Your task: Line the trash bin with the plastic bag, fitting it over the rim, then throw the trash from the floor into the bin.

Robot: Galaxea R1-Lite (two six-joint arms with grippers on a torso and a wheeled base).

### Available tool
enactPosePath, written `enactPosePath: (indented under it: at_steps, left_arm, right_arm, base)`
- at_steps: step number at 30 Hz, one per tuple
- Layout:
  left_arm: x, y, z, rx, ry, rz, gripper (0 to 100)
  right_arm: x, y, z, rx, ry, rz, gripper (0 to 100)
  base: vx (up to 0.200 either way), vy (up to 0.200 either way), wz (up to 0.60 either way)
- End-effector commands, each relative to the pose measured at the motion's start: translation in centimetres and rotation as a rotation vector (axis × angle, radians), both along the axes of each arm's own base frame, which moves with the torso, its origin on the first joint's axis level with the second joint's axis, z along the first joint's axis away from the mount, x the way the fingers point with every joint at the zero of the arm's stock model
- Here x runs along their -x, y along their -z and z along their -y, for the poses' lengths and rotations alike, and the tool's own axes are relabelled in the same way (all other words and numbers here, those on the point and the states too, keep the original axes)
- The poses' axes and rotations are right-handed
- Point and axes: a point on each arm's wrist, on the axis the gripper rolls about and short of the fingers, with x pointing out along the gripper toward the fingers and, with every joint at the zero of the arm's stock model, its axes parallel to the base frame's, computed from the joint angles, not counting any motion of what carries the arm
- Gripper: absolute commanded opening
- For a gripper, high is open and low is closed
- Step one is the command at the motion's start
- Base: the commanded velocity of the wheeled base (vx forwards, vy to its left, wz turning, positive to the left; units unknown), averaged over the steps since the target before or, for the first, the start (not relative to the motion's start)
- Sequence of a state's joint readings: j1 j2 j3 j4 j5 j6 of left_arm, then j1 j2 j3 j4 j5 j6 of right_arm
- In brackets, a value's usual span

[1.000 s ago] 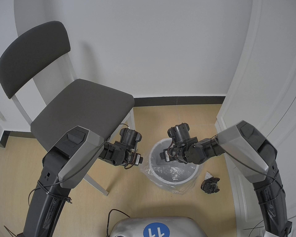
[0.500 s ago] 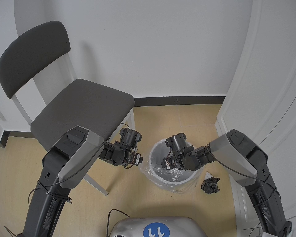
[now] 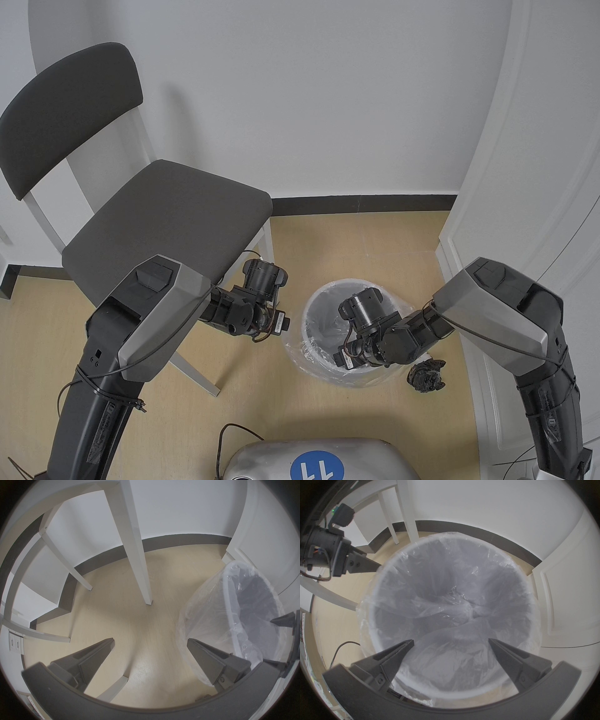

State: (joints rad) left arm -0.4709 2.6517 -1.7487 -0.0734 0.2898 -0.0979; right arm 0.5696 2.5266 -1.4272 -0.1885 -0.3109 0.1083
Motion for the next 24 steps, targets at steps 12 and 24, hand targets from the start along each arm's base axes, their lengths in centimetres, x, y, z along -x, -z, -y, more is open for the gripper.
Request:
enactPosePath:
  at_steps: [12, 24]
  left_arm:
    - [-0.1, 0.0, 0.0, 0.001, 0.0, 0.002, 100]
    - [-0.1, 0.0, 0.0, 0.002, 0.0, 0.004, 100]
  right_arm:
    - [4.5, -1.0, 0.0, 0.018, -0.046, -0.004, 100]
    - [4.3, -2.0, 1.2, 0.001, -0.028, 0.053, 100]
  base:
    - [0.0, 0.0, 0.0]
    - [0.0, 0.0, 0.0]
